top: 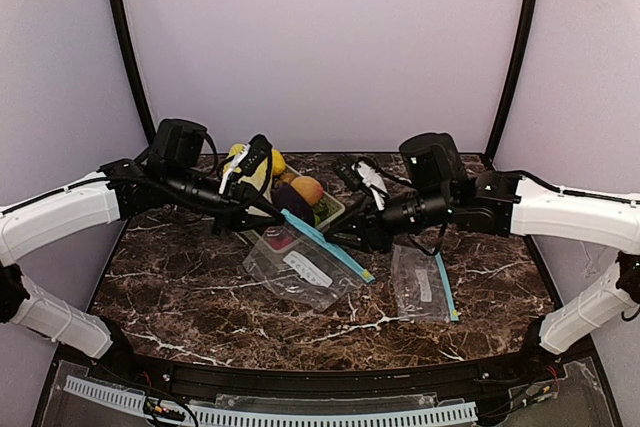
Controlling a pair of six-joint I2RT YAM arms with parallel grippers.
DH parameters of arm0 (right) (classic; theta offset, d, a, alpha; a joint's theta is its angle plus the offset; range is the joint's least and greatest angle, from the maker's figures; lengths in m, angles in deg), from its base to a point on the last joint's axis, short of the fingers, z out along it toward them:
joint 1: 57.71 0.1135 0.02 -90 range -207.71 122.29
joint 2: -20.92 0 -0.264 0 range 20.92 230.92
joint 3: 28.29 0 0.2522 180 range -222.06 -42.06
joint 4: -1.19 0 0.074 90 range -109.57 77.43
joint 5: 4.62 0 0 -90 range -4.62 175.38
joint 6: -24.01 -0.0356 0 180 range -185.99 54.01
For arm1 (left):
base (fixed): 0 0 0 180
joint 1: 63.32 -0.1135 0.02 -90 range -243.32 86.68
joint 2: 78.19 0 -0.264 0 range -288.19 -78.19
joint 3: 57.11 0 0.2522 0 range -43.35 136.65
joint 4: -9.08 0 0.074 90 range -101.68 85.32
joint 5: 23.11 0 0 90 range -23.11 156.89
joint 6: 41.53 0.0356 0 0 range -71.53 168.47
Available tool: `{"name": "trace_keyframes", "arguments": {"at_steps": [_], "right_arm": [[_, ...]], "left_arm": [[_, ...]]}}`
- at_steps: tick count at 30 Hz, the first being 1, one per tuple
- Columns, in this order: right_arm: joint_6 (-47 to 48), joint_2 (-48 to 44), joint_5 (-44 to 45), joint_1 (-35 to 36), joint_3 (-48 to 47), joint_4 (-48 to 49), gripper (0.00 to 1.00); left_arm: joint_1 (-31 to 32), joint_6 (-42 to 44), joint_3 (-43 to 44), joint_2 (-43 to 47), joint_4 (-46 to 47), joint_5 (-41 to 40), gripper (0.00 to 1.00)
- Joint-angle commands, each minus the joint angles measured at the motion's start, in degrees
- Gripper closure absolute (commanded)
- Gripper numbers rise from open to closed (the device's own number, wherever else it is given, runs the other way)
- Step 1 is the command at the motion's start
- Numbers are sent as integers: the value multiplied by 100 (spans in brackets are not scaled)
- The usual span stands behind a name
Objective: Place the food in the zip-top bag and seal the zipper
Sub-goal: Pass from the left arm to the right
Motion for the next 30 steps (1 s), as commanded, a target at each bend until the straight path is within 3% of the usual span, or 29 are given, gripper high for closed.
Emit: {"name": "trace_keyframes", "arguments": {"at_steps": [1,30], "right_arm": [[-34,47,49,-95,11,121,70],[5,287,-572,-185,140,147,74]], "left_arm": [[43,83,74,90,-121,98,99],[43,98,59,131,-110,37,99]]}}
